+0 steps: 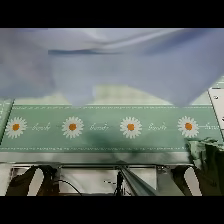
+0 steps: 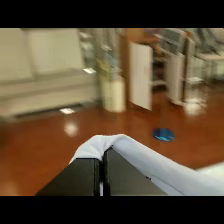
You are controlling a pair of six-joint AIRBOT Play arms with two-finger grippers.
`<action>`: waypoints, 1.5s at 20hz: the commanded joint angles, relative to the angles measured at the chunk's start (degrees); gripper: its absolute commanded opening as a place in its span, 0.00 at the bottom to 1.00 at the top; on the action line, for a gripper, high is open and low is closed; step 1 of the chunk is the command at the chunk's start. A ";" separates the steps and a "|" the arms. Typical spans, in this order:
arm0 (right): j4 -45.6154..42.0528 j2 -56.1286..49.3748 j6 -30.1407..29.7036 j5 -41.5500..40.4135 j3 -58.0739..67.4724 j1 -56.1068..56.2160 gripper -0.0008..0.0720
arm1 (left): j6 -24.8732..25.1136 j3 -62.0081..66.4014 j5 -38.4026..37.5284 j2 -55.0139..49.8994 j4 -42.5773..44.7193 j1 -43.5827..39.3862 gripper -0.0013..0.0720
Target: Fold the shirts.
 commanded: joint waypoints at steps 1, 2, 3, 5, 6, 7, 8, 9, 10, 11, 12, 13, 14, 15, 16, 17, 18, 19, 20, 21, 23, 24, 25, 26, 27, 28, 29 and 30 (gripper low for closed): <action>-13.09 2.25 8.28 -1.33 9.90 0.02 0.04 | -7.15 10.69 -0.07 2.14 14.25 0.20 0.05; -16.52 2.56 10.01 -0.35 12.13 0.02 0.04 | -8.28 12.11 -0.76 2.99 16.44 0.22 0.05; -19.54 2.84 11.41 0.83 14.05 0.02 0.04 | -9.35 12.83 -1.20 4.13 18.14 0.20 0.05; -25.64 3.02 12.46 5.46 18.10 0.02 0.04 | -9.79 12.81 -1.95 6.47 20.28 0.22 0.05; -29.07 2.99 12.70 8.31 19.61 0.02 0.04 | -9.79 12.81 -3.50 7.43 21.46 0.22 0.05; -34.07 3.02 13.73 11.85 21.03 0.02 0.04 | -9.79 12.81 -6.03 8.11 23.17 0.22 0.05; -38.23 3.02 15.41 15.10 21.79 0.02 0.04 | -9.79 12.81 -9.16 8.44 25.07 0.22 0.05; -42.40 3.21 16.85 18.14 22.12 0.04 0.04 | -9.81 12.81 -12.87 8.52 26.58 0.22 0.05; -44.24 3.63 16.92 20.35 22.12 0.04 0.04 | -9.81 12.81 -17.03 8.52 27.65 0.20 0.05; -44.50 4.11 16.85 22.29 22.12 0.04 0.04 | -9.81 12.81 -20.55 8.52 27.91 0.13 0.05; -44.50 4.79 16.33 24.39 22.12 0.04 0.04 | -9.81 12.81 -22.80 8.57 27.98 0.00 0.05; -44.92 5.51 15.93 26.34 22.12 0.04 0.04 | -9.81 12.81 -24.11 8.72 28.00 -0.31 0.05; -45.16 6.25 15.82 28.04 22.12 0.04 0.04 | -9.81 12.81 -24.74 8.83 28.00 -0.57 0.05; -45.11 6.95 15.80 29.51 22.12 0.04 0.04 | -9.79 12.81 -25.42 8.90 27.96 -0.79 0.05; -45.11 7.45 15.56 30.93 22.12 0.04 0.04 | -9.79 12.81 -26.95 8.87 27.93 -0.76 0.05; -45.18 7.80 15.13 32.85 22.12 0.26 0.04 | -9.77 12.76 -28.70 8.85 27.80 -0.76 0.05; -45.46 7.89 14.58 35.17 22.10 1.22 0.04 | -9.77 12.79 -29.86 8.85 27.76 -0.76 0.05; -46.07 7.89 14.25 37.13 21.62 2.45 0.04 | -9.77 12.79 -30.25 8.85 27.71 -0.85 0.05; -47.95 7.87 14.23 38.99 20.61 4.28 0.04 | -9.75 12.76 -30.36 8.76 27.28 -1.03 0.05; -50.07 7.87 14.25 40.09 19.17 6.25 0.04 | -9.60 12.48 -30.73 8.63 27.30 -1.01 0.05; -54.71 7.87 14.25 40.22 15.85 10.78 0.04 | -9.57 9.73 -30.93 8.66 27.23 -1.03 0.05; -56.87 7.87 14.25 40.15 13.97 12.66 0.04 | -9.51 7.96 -31.19 8.63 26.88 -1.01 0.05; -58.62 7.87 14.21 39.63 12.04 14.49 0.04 | -9.14 5.81 -31.19 8.66 26.45 -1.01 0.05; -58.99 7.87 13.68 38.21 10.51 15.98 0.04 | -8.92 4.13 -31.10 8.63 25.22 -1.01 0.05; -58.73 7.87 12.98 36.44 9.92 16.96 0.04 | -8.85 3.39 -30.62 8.57 23.78 -1.01 0.05; -57.66 7.87 12.50 33.31 9.90 17.14 0.04 | -7.87 3.43 -29.00 8.50 22.27 -0.98 0.05; -57.27 7.87 12.15 30.05 10.10 17.14 0.04 | -7.61 3.72 -25.83 8.46 21.20 -0.98 0.05; -56.87 7.69 12.15 27.56 10.49 17.14 0.04 | -7.63 4.35 -22.86 8.41 20.81 -0.98 0.05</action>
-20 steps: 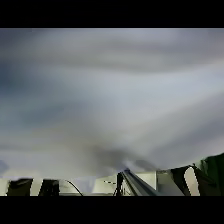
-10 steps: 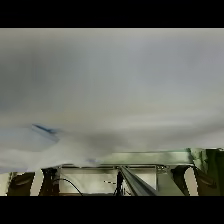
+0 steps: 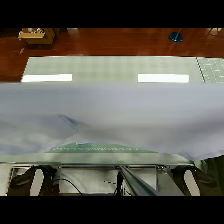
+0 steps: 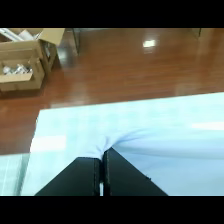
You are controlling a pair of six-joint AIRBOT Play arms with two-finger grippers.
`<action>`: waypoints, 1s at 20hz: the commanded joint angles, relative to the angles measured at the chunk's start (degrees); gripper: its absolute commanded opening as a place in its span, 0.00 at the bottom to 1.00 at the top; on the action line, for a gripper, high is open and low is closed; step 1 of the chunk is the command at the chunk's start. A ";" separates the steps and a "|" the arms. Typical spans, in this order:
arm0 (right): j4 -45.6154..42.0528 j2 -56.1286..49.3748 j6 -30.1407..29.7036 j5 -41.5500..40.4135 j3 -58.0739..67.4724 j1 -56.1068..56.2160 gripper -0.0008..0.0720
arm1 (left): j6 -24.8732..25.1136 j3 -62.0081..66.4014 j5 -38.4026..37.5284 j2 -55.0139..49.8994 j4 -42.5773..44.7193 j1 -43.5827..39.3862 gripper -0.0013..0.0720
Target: Fold the shirts.
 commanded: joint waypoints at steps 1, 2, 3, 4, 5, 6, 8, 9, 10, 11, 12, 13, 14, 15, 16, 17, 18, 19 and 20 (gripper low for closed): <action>-0.02 -0.35 -0.90 -7.87 -0.15 1.60 0.04 | 0.87 0.42 8.13 -0.22 -2.97 -0.02 0.05; 0.55 -0.63 -0.90 -8.90 0.70 1.60 0.04 | 0.90 1.57 10.29 -0.22 -3.08 -0.02 0.05; 0.96 -1.01 -0.87 -9.46 1.64 1.62 0.04 | 0.90 3.08 12.00 -0.22 -2.95 -0.02 0.04; 1.36 -1.44 -0.81 -9.55 3.08 1.62 0.04 | 0.90 4.87 12.72 -0.24 -2.64 0.00 0.04; 1.62 -1.92 -0.61 -9.60 4.85 1.62 0.04 | 0.87 6.51 12.66 -0.22 -2.01 0.15 0.04; 1.84 -2.32 0.00 -9.77 6.91 1.60 0.04 | 0.90 8.37 12.31 -0.17 -1.14 0.59 0.04; 2.25 -2.43 0.81 -10.51 10.73 1.60 0.04 | 0.87 12.09 10.34 -0.20 0.02 1.84 0.04; 2.23 -2.40 0.94 -10.38 12.46 1.60 0.04 | 0.76 13.53 8.92 -0.20 0.00 2.21 0.04; 1.97 -2.43 1.38 -9.60 14.47 1.60 0.04 | -0.04 14.95 6.80 -0.20 0.11 2.71 0.04; 1.31 -2.40 1.49 -8.22 16.22 1.60 0.04 | -0.26 16.09 4.37 -0.20 0.15 2.97 0.04; 0.68 -2.40 1.92 -5.84 17.53 1.62 0.04 | -1.36 16.92 1.16 -0.20 0.15 2.97 0.04; 0.44 -2.40 2.25 -2.47 18.25 1.62 0.04 | -1.88 17.00 -2.56 -0.13 0.13 2.95 0.04; 0.33 -2.40 3.02 2.10 18.38 1.66 0.04 | -2.64 16.96 -6.95 -0.15 0.13 2.95 0.04; 0.70 -2.40 4.09 5.44 18.36 1.66 0.04 | -3.48 16.92 -10.10 -0.24 0.15 2.95 0.04; 0.72 -2.40 4.31 6.23 18.36 1.66 0.04 | -3.72 16.52 -11.23 -0.20 0.13 2.93 0.04; 0.55 -2.43 4.31 6.40 18.29 1.66 0.04 | -3.65 16.37 -11.21 -0.22 0.17 2.93 0.04; 0.48 -2.40 4.28 6.56 17.40 1.68 0.04 | -3.65 15.82 -11.21 -0.44 0.17 2.93 0.04; 0.57 -2.40 4.28 6.80 15.72 1.66 0.04 | -3.65 14.49 -11.23 -0.66 0.13 2.95 0.04; 1.03 -2.40 4.26 6.99 12.81 1.66 0.04 | -3.61 12.00 -11.21 -0.68 0.13 2.93 0.04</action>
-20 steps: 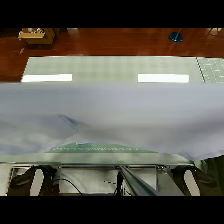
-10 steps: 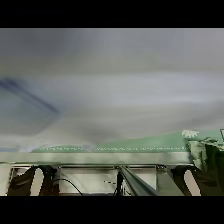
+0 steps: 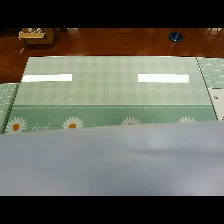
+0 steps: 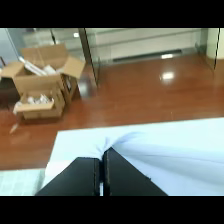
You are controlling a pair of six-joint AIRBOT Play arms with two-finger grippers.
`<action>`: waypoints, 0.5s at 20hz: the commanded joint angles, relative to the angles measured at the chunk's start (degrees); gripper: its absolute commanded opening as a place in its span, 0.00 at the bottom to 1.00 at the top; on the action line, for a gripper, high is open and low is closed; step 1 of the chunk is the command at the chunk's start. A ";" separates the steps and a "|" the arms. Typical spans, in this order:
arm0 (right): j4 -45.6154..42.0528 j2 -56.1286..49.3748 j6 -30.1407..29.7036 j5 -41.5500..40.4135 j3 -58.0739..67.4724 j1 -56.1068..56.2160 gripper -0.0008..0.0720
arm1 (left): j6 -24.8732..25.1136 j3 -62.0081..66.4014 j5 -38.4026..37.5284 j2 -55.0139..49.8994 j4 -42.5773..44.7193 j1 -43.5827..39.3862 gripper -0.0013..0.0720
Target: Fold the shirts.
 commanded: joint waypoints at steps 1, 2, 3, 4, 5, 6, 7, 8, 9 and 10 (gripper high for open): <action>0.68 0.00 0.26 2.80 -6.34 0.02 0.04 | -0.52 -5.75 -2.93 -0.24 0.04 0.04 0.04; 1.18 -0.02 -0.52 2.38 -10.64 0.02 0.04 | 0.26 -9.40 -2.93 -0.24 -0.07 0.07 0.04; 1.38 -0.02 -1.51 1.68 -15.06 0.02 0.04 | 1.20 -12.96 -2.89 -0.26 -0.11 0.07 0.04; 1.36 -0.02 -2.36 1.01 -20.31 0.02 0.04 | 1.18 -17.03 -2.89 -0.46 -0.17 0.07 0.04; 1.25 -0.02 -2.99 -0.44 -25.97 0.00 0.04 | 1.77 -20.96 -2.58 -0.70 -0.63 0.07 0.04; 1.16 -0.22 -3.69 -2.45 -31.26 0.00 0.04 | 2.69 -25.53 -1.64 -1.01 -1.55 0.07 0.04; 1.16 -1.07 -4.17 -4.70 -36.35 0.00 0.04 | 2.67 -29.79 0.44 -1.55 -2.95 0.07 0.04; 1.20 -2.62 -4.46 -6.91 -40.17 -0.02 0.04 | 2.67 -34.10 3.61 -2.29 -4.81 0.07 0.04; 1.64 -4.70 -4.44 -9.20 -43.01 -0.02 0.04 | 2.67 -37.73 7.04 -3.23 -7.08 0.04 0.04; 3.08 -7.54 -4.44 -11.74 -44.76 0.02 0.04 | 2.69 -41.07 10.71 -4.63 -9.57 0.04 0.04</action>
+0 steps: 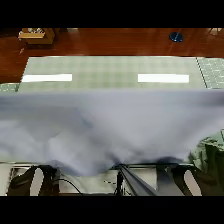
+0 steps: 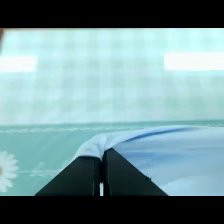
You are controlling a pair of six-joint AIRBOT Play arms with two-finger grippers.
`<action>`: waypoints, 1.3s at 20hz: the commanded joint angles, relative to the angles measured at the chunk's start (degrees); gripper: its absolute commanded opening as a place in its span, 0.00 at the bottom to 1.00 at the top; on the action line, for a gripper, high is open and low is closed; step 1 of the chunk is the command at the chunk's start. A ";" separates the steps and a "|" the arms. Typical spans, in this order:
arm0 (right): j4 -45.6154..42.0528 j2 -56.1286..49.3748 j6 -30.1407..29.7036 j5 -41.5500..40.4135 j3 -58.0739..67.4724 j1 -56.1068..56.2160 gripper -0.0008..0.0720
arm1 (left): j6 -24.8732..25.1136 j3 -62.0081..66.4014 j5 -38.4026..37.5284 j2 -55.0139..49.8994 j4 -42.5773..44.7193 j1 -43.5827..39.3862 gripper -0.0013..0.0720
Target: Fold the shirts.
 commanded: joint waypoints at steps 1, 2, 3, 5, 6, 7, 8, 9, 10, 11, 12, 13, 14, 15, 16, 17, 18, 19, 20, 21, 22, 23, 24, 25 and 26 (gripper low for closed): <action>3.13 -7.32 -0.96 -8.87 -9.53 0.00 0.04 | 2.03 -12.52 11.32 -3.74 -7.26 -0.17 0.04; 4.92 -10.62 -0.98 -11.37 -9.53 0.00 0.04 | 3.65 -14.60 14.49 -5.64 -8.02 -0.66 0.04; 6.23 -14.14 -1.44 -14.49 -9.53 0.00 0.04 | 4.46 -16.17 17.64 -8.20 -7.91 -1.64 0.04; 6.69 -20.74 -1.60 -20.04 -9.53 0.00 0.04 | 5.16 -17.31 22.38 -14.16 -7.45 -4.07 0.04; 6.69 -23.82 -1.60 -22.38 -9.53 0.00 0.04 | 5.16 -17.31 24.68 -17.38 -6.82 -5.70 0.04; 6.99 -27.06 -1.60 -24.98 -9.53 0.00 0.04 | 5.16 -17.31 27.52 -20.96 -6.01 -7.82 0.04; 8.11 -30.03 -1.75 -27.52 -9.53 0.00 0.04 | 5.57 -17.31 30.27 -24.46 -5.29 -10.10 0.04; 9.92 -33.09 -2.36 -30.18 -9.53 0.00 0.04 | 6.21 -17.31 33.11 -28.28 -4.85 -12.70 0.04; 12.20 -36.02 -2.86 -32.76 -9.53 0.00 0.04 | 6.64 -17.29 35.74 -31.78 -4.85 -15.10 0.04; 14.38 -38.51 -3.67 -35.26 -9.53 0.00 0.04 | 7.10 -17.27 39.01 -35.43 -4.42 -17.53 0.04; 16.15 -40.87 -4.09 -37.92 -9.53 0.00 0.04 | 7.39 -17.25 42.32 -38.49 -3.43 -19.47 0.04; 17.20 -42.69 -4.42 -40.39 -9.53 0.00 0.04 | 7.48 -17.25 45.97 -41.38 -1.84 -21.29 0.04; 17.86 -44.24 -4.94 -42.99 -9.53 0.00 0.04 | 7.45 -17.27 49.37 -43.71 -0.33 -22.45 0.04; 17.94 -45.62 -5.20 -46.21 -9.53 0.00 0.04 | 7.45 -17.27 52.85 -45.97 0.59 -23.30 0.04; 18.23 -46.69 -5.57 -49.40 -9.53 0.00 0.04 | 7.45 -17.27 55.71 -47.82 0.59 -23.80 0.04; 18.99 -47.74 -5.81 -53.20 -9.53 0.00 0.04 | 7.45 -17.27 58.55 -49.68 0.59 -24.17 0.04; 20.26 -48.63 -6.25 -56.76 -9.53 0.00 0.04 | 7.45 -17.27 61.27 -51.49 0.55 -24.46 0.04; 22.05 -49.57 -6.36 -60.46 -9.53 0.00 0.04 | 7.45 -17.27 63.58 -53.11 0.57 -24.81 0.04; 24.39 -50.49 -6.36 -63.65 -9.53 0.00 0.04 | 7.45 -17.27 65.92 -54.82 0.55 -25.31 0.04; 26.32 -51.36 -6.60 -65.88 -9.53 0.00 0.04 | 7.45 -17.27 67.95 -56.26 0.55 -25.90 0.04; 27.58 -52.24 -6.99 -66.95 -9.53 0.00 0.04 | 7.45 -17.27 69.92 -57.70 0.52 -26.60 0.04; 27.87 -53.18 -7.76 -66.97 -9.53 0.00 0.04 | 7.45 -17.27 72.06 -59.14 0.52 -27.52 0.04; 27.85 -54.14 -9.35 -66.23 -9.53 0.00 0.04 | 7.45 -17.27 74.12 -60.39 0.52 -28.41 0.04; 27.74 -54.97 -10.54 -65.26 -9.53 0.00 0.04 | 7.45 -17.27 76.59 -61.64 0.55 -29.35 0.04; 27.36 -55.84 -11.56 -64.35 -9.53 0.00 0.04 | 7.45 -17.27 79.03 -62.88 0.52 -30.16 0.04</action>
